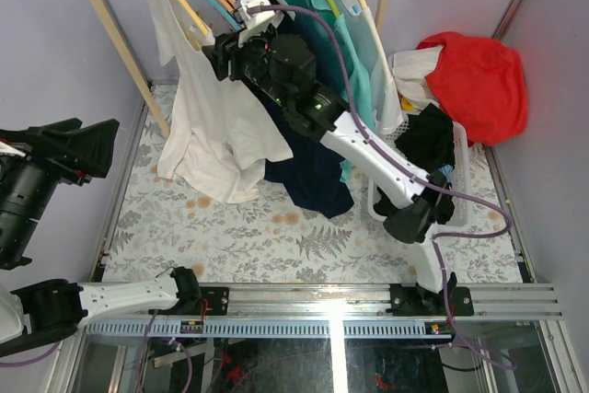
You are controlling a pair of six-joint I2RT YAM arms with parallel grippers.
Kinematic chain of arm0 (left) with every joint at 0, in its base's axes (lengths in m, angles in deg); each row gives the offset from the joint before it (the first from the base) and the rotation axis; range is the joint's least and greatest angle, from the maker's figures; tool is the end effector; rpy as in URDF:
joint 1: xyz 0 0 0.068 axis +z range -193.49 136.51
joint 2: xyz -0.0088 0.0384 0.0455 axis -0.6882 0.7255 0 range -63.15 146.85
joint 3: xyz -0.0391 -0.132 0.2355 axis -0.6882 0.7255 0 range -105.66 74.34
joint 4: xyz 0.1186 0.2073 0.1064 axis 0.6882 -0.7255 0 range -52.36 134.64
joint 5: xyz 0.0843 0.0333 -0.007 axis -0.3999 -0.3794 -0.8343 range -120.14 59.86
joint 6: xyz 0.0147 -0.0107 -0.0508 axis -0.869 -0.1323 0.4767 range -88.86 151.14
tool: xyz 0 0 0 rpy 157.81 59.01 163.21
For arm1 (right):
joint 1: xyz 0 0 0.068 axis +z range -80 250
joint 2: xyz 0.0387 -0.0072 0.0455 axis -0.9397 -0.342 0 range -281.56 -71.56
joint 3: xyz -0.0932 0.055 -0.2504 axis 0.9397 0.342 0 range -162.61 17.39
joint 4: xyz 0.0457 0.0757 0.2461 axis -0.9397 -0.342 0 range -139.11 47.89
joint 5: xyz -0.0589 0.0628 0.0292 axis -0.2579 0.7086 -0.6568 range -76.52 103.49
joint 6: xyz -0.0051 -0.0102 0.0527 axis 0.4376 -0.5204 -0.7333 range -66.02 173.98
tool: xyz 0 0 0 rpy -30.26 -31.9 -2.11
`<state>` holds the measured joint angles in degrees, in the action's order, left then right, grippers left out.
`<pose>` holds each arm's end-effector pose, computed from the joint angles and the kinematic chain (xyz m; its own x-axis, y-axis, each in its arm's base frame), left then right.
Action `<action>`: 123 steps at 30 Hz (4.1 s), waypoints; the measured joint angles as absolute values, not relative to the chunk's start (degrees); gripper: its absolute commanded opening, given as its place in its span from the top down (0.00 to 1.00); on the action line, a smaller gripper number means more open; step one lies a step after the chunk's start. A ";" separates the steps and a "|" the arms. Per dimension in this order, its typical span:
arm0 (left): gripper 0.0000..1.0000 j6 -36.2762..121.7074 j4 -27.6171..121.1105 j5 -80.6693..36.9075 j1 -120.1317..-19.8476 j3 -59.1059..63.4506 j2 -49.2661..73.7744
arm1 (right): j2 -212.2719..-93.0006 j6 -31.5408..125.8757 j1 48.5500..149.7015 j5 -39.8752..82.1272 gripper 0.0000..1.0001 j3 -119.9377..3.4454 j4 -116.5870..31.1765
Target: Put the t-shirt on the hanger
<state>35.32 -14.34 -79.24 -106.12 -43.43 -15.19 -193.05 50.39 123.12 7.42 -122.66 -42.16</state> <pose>0.0087 0.0415 0.5784 0.0685 -0.2364 -0.9692 0.2458 0.9456 -0.2133 0.2879 0.3776 0.5082 0.1440 0.2958 -0.9443 -0.7457 0.6597 0.0929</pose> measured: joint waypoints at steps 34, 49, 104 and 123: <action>0.21 56.54 16.28 -58.94 -68.96 19.36 -13.33 | -133.18 41.60 122.44 0.58 0.31 -76.26 -67.39; 0.29 61.09 40.30 -54.79 -50.78 23.19 15.48 | -132.66 41.60 122.44 0.51 0.28 -67.93 -70.16; 0.30 54.27 53.46 -41.37 -50.25 -8.53 47.54 | -127.26 40.09 115.21 7.86 0.22 -52.72 -71.47; 0.25 57.83 43.12 -48.12 -50.19 18.66 14.69 | -125.12 31.35 115.21 14.74 0.03 -52.78 -76.17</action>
